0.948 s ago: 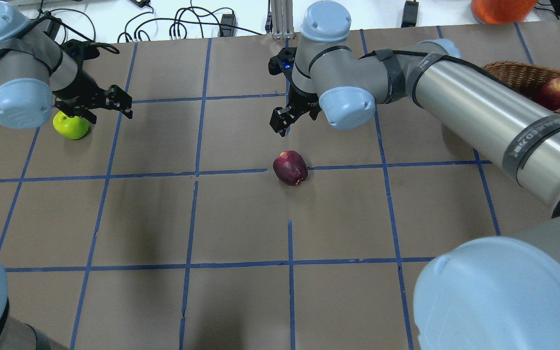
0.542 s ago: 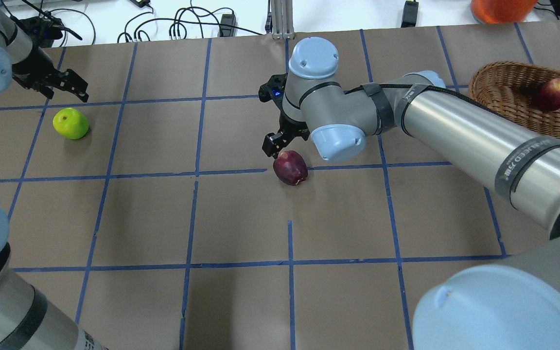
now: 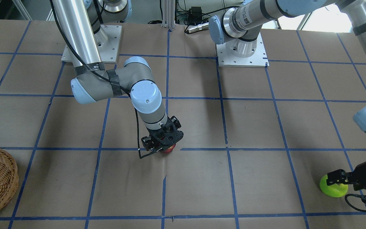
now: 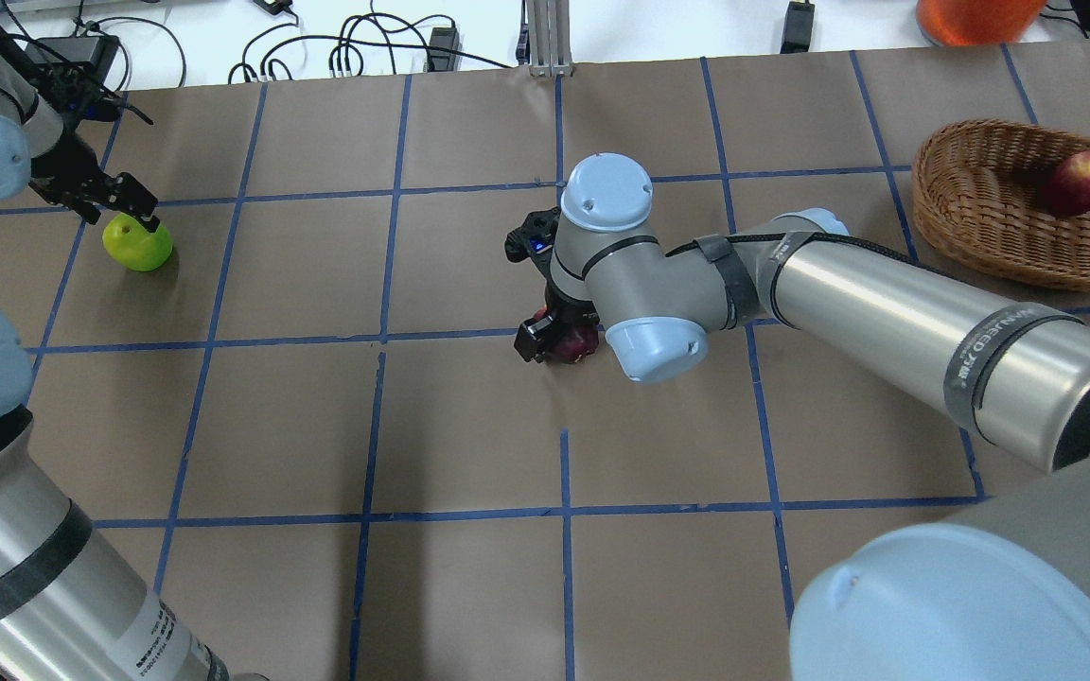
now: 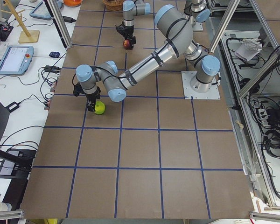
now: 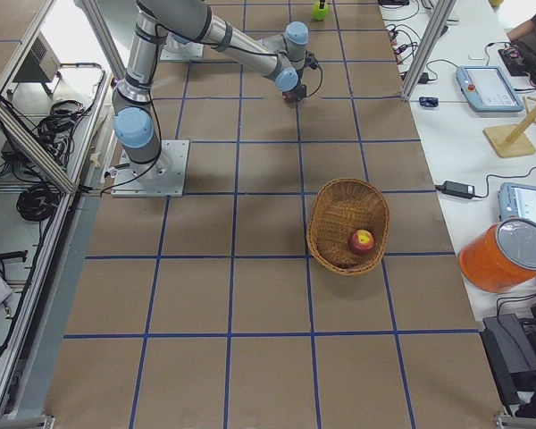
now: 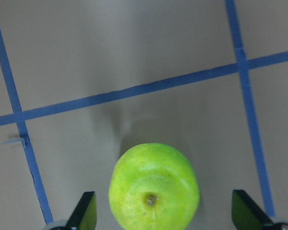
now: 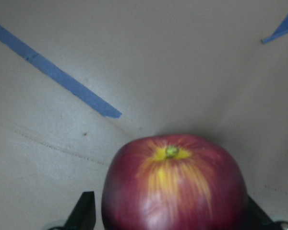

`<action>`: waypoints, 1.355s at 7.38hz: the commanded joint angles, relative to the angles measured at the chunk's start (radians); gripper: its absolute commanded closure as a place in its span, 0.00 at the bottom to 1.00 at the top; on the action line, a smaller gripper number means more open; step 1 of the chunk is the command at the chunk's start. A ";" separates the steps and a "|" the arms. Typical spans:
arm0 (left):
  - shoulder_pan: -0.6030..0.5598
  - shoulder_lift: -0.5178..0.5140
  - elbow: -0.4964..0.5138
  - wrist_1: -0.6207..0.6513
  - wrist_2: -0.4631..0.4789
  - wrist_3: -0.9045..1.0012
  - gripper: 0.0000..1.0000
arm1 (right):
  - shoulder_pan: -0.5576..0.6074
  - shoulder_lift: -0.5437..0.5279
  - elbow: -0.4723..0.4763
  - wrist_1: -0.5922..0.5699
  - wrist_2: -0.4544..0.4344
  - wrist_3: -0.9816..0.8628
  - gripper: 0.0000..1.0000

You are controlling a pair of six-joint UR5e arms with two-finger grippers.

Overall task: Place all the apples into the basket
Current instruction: 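Grasp dark red apple with right gripper while left reaches green apple, then put dark apple in basket with right while left carries green apple center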

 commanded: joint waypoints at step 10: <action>-0.317 0.245 -0.050 -0.366 -0.059 -0.585 0.88 | -0.733 0.053 -0.472 0.475 -0.221 -0.255 0.96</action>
